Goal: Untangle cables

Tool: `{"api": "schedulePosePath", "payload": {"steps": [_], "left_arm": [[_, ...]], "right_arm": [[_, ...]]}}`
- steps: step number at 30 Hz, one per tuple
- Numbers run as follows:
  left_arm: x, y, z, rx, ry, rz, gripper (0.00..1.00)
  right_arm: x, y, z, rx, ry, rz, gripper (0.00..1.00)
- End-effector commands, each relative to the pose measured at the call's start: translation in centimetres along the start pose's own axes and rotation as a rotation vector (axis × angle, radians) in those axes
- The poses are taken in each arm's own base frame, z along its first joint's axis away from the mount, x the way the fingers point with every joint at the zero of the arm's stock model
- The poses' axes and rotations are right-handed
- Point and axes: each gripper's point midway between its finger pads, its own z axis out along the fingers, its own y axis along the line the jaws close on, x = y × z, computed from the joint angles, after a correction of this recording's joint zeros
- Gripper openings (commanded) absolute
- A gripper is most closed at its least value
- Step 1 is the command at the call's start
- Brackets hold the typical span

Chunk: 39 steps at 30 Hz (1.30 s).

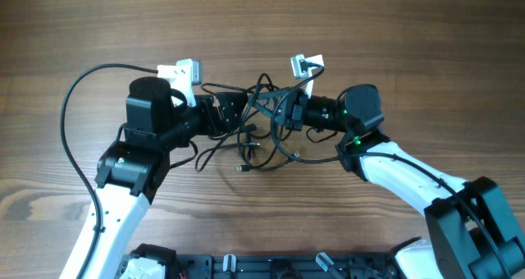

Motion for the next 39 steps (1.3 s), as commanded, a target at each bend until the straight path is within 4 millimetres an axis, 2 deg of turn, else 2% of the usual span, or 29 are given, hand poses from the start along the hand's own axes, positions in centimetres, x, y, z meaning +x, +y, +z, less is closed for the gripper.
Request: {"api": "schedulePosePath", "payload": {"steps": [1,2,9,14,15,17,21,23,24,28,32,39], "left_arm": [[0.3,-0.7,0.0,0.036,0.022,0.025,0.85],[0.5,-0.7,0.0,0.032,0.028,0.021,0.79],[1.5,0.1,0.6,0.012,0.074,0.049,0.73],[2.3,0.4,1.7,0.031,0.124,0.029,0.69],[2.5,0.6,2.1,0.032,0.136,0.023,0.64],[2.5,0.9,2.6,0.029,0.141,0.019,0.49],[2.1,1.0,3.2,0.033,0.13,0.026,0.04],[1.7,1.5,3.3,0.006,0.11,0.03,0.04],[1.0,3.1,3.3,-0.087,0.069,0.029,0.04],[-1.0,7.4,2.3,-0.314,-0.049,-0.071,0.04],[-2.6,12.1,-0.1,-0.481,-0.159,-0.245,0.04],[-3.6,15.7,-2.6,-0.545,-0.213,-0.36,0.04]], "right_arm": [[-0.7,0.2,-0.2,-0.007,-0.014,-0.017,0.04],[-0.8,0.2,-0.2,-0.005,-0.018,-0.016,0.04],[-0.8,0.3,-0.2,-0.007,-0.019,-0.018,0.04],[-0.8,0.3,-0.2,-0.007,-0.019,-0.018,0.04],[-0.8,0.3,-0.2,-0.007,-0.018,-0.017,0.05],[-0.8,0.3,-0.2,-0.006,-0.019,-0.017,0.04],[-0.8,0.2,-0.2,-0.004,-0.017,-0.013,0.04],[-0.6,-0.1,-0.2,0.006,-0.013,0.0,0.04],[-0.3,-0.7,-0.2,0.027,-0.003,0.029,0.04],[-0.1,-1.4,-0.3,0.051,0.005,0.06,0.04],[-1.2,-2.4,-1.4,0.082,-0.026,0.073,0.04],[-2.9,-6.2,-4.6,0.207,-0.088,0.189,0.04]]}}
